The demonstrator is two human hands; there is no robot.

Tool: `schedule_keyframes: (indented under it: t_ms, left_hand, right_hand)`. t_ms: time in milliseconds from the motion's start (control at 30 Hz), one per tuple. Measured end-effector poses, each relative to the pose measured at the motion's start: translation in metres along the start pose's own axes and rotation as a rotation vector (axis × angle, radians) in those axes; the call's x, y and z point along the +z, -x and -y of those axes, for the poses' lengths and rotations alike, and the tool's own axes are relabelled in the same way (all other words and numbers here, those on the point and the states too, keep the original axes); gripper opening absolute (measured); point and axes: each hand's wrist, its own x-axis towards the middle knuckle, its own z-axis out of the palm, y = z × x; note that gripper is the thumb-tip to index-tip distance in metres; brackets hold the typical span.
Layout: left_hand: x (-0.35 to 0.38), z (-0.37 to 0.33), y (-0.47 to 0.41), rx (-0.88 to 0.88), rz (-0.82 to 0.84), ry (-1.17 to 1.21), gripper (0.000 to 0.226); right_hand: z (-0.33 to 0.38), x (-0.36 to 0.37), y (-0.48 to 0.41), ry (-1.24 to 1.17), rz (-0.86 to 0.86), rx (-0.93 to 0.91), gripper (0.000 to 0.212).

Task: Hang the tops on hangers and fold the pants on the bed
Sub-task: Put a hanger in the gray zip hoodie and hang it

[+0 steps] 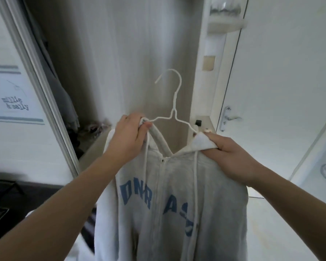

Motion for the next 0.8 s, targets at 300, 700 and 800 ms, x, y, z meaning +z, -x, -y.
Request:
schedule_keyframes:
  t_ms: [300, 700, 800]
  left_hand:
    - [-0.091, 0.074, -0.160, 0.005, -0.041, -0.037, 0.050]
    - [-0.156, 0.101, -0.270, 0.190, 0.116, 0.211, 0.037]
    - [-0.159, 0.093, -0.288, 0.237, 0.047, 0.272, 0.043]
  right_hand:
    - [0.088, 0.009, -0.171, -0.163, -0.197, -0.051, 0.017]
    - [0.200, -0.001, -0.349, -0.265, -0.482, -0.124, 0.017]
    - [0.230, -0.011, -0.396, -0.248, -0.541, -0.160, 0.014]
